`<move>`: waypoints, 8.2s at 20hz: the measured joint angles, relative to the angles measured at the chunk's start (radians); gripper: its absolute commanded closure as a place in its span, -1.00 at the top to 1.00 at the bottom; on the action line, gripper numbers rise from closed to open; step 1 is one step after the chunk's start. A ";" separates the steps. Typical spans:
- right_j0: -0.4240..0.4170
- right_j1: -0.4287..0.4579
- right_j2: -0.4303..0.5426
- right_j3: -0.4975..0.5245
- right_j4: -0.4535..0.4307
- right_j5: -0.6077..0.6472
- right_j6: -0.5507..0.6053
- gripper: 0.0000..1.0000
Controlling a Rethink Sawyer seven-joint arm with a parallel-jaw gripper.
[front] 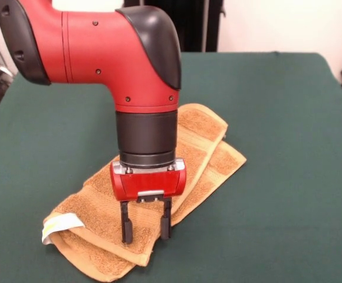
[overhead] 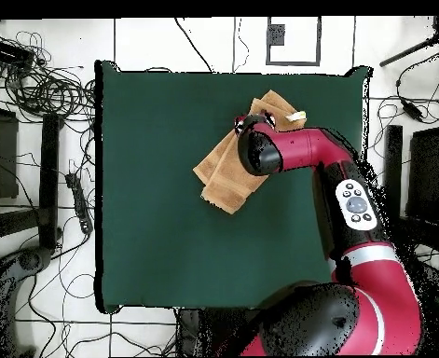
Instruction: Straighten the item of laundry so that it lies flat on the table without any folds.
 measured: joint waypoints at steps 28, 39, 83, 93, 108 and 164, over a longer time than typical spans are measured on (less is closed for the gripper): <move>-0.001 -0.006 0.000 0.022 0.000 0.000 0.000 1.00; -0.001 -0.006 0.000 0.022 0.000 0.000 0.000 1.00; 0.000 -0.026 0.000 0.038 -0.007 0.000 0.000 -1.00; -0.012 -0.029 0.005 0.047 -0.001 0.000 0.000 -1.00; -0.185 -0.172 0.071 0.271 0.051 0.014 0.000 -1.00; -0.586 -0.121 0.193 0.384 -0.256 0.044 -0.328 -1.00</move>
